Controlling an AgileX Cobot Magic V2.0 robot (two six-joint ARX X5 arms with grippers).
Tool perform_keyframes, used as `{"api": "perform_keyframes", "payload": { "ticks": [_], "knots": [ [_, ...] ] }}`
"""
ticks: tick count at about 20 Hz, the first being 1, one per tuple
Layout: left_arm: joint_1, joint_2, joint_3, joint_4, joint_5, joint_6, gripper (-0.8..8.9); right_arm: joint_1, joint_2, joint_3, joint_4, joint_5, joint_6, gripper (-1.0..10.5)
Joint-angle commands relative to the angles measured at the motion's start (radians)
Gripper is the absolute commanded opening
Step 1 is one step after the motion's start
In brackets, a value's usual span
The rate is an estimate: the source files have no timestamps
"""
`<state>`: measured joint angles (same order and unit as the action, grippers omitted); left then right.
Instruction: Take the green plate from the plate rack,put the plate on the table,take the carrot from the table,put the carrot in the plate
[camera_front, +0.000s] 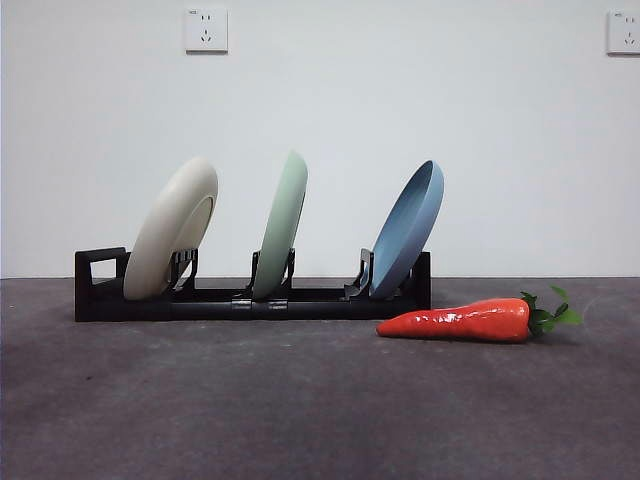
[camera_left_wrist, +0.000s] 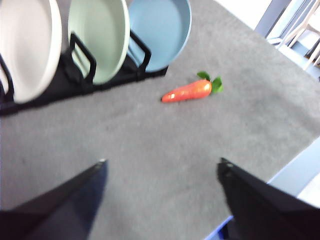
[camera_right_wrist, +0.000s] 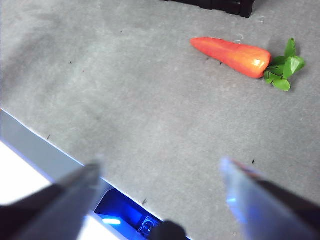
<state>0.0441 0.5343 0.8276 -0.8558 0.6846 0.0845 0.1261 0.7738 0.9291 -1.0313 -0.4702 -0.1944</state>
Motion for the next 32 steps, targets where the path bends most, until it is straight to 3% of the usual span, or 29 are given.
{"api": "perform_keyframes", "payload": {
  "ticks": [1, 4, 15, 19, 23, 27, 30, 32],
  "knots": [
    [-0.027, 0.04, 0.027, 0.101, 0.019, -0.061, 5.65, 0.002, -0.002, 0.003, 0.011, 0.0, 0.01, 6.6],
    [-0.093, 0.138, 0.098, 0.187, 0.01, -0.092, 5.61, 0.002, -0.002, 0.003, 0.013, 0.0, 0.013, 6.6],
    [-0.428, 0.846, 0.616, 0.319, -0.326, -0.092, 5.61, 0.002, -0.002, 0.003, 0.013, 0.0, 0.013, 6.6],
    [-0.466, 1.076, 0.755, 0.38, -0.428, -0.091, 5.6, 0.002, -0.002, 0.003, 0.012, 0.0, 0.014, 6.6],
    [-0.475, 1.215, 0.784, 0.48, -0.511, -0.092, 5.6, 0.002, -0.002, 0.003, 0.012, 0.001, 0.014, 6.6],
    [-0.479, 1.3, 0.784, 0.535, -0.526, -0.092, 5.56, 0.002, 0.001, 0.003, 0.013, 0.003, 0.013, 6.6],
    [-0.488, 1.344, 0.784, 0.558, -0.526, -0.092, 4.64, 0.002, 0.002, 0.003, 0.013, 0.005, 0.014, 6.6],
    [-0.494, 1.375, 0.784, 0.563, -0.527, -0.093, 4.64, 0.002, 0.002, 0.003, 0.013, 0.005, 0.014, 6.6]
  ]
}}
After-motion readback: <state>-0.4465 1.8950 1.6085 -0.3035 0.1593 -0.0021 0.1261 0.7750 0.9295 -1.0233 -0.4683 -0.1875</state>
